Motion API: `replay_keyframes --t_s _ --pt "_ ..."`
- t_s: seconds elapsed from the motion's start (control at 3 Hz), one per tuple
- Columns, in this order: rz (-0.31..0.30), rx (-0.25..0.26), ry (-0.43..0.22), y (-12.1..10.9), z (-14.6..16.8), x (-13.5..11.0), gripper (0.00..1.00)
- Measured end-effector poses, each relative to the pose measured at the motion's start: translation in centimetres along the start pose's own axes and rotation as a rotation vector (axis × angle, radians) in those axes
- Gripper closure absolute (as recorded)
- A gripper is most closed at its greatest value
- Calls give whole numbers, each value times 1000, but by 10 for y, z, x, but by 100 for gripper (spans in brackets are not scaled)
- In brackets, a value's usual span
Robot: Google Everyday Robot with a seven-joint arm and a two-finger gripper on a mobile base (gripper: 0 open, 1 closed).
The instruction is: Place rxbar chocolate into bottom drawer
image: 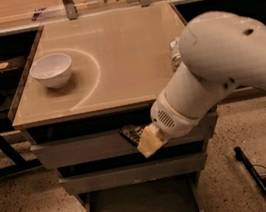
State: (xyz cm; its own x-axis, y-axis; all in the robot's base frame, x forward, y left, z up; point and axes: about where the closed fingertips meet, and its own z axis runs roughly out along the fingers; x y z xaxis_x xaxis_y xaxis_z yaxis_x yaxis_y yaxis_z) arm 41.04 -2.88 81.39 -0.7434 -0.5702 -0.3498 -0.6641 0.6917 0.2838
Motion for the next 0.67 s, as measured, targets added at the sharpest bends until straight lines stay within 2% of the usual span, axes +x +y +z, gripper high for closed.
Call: replay_keyframes --t_s 0.33,0.67 --pt "120 -44 52 6 39 55 100" --pt "160 -56 86 7 55 81 100"
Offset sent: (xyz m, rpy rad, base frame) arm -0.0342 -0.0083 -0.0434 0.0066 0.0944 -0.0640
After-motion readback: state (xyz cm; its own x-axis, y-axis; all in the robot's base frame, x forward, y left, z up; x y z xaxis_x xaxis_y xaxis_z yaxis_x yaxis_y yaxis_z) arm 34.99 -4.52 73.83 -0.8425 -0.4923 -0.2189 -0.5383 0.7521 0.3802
